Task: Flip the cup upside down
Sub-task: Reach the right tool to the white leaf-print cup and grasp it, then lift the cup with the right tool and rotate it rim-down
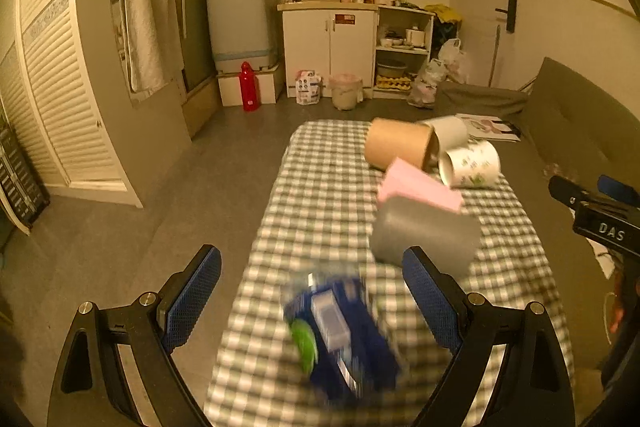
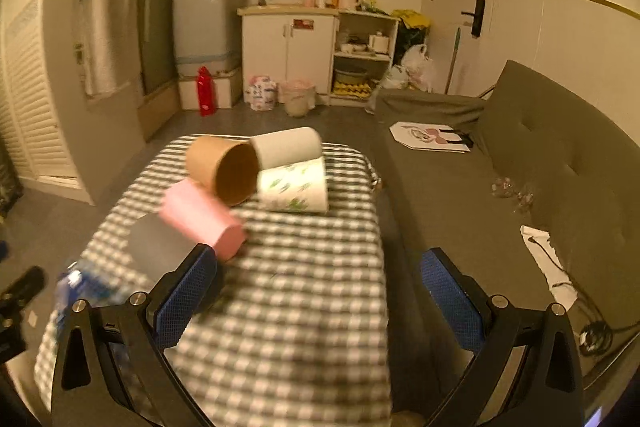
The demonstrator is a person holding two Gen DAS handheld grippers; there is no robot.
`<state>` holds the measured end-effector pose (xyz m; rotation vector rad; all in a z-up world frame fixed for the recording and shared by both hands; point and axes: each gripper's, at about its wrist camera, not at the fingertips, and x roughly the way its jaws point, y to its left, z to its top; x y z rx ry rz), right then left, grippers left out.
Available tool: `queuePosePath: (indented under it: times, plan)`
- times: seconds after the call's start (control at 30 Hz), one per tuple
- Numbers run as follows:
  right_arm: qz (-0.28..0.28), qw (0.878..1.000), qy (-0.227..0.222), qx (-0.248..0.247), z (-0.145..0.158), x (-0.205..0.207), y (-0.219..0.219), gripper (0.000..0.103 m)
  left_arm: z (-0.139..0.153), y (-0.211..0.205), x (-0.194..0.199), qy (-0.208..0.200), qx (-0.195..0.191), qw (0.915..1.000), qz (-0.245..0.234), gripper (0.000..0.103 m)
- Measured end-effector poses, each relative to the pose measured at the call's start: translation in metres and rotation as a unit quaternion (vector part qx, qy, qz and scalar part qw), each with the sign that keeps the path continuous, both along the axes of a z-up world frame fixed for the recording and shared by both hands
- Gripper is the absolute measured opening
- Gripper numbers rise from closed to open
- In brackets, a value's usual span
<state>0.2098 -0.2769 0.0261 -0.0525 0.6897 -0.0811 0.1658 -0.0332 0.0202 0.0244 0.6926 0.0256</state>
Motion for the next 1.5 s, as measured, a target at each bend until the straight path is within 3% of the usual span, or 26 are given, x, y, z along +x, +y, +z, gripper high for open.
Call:
queuePosePath:
  times: [0.07,0.2,0.27,0.3,0.4,0.57,0.8,0.9,1.03,1.1,1.3,1.5]
  plan:
    - [0.019,1.000,0.003,-0.014,-0.004,0.024,0.001,0.103,0.000,-0.001,0.018,0.004,0.000,1.0000,0.002,0.094]
    - [0.143,0.987,0.020,-0.069,-0.015,0.073,0.019,0.103,-0.003,0.001,0.047,0.017,0.001,0.9998,0.007,0.094]
    - [0.215,0.966,0.043,-0.135,-0.027,0.097,0.031,0.103,-0.004,0.003,0.058,0.023,0.001,0.9997,0.012,0.094]
    - [0.250,0.950,0.058,-0.179,-0.036,0.111,0.036,0.103,-0.005,0.002,0.064,0.027,0.004,0.9995,0.013,0.094]
    - [0.304,0.916,0.084,-0.246,-0.056,0.135,0.044,0.102,-0.008,-0.002,0.081,0.037,0.011,0.9992,0.012,0.094]
    - [0.345,0.884,0.116,-0.294,-0.080,0.163,0.046,0.101,-0.013,-0.009,0.102,0.051,0.007,0.9985,0.014,0.094]
    - [0.388,0.841,0.161,-0.342,-0.117,0.163,0.047,0.094,-0.023,-0.016,0.110,0.064,0.014,0.9978,0.008,0.094]
    - [0.372,0.845,0.168,-0.344,-0.119,0.165,0.045,0.084,-0.024,-0.019,0.108,0.069,0.019,0.9974,0.007,0.094]
    - [0.354,0.858,0.180,-0.326,-0.106,0.157,0.040,0.083,-0.014,-0.019,0.097,0.063,0.026,0.9976,0.006,0.094]
    - [0.335,0.872,0.180,-0.309,-0.090,0.142,0.038,0.083,-0.008,-0.019,0.090,0.059,0.029,0.9978,0.006,0.094]
    - [0.271,0.919,0.212,-0.194,-0.023,0.068,0.043,0.083,0.015,-0.013,0.053,0.035,0.023,0.9991,0.005,0.094]
    - [0.196,0.938,0.279,-0.057,-0.005,-0.033,0.053,0.083,0.026,0.006,-0.001,0.018,-0.011,0.9998,0.003,0.094]
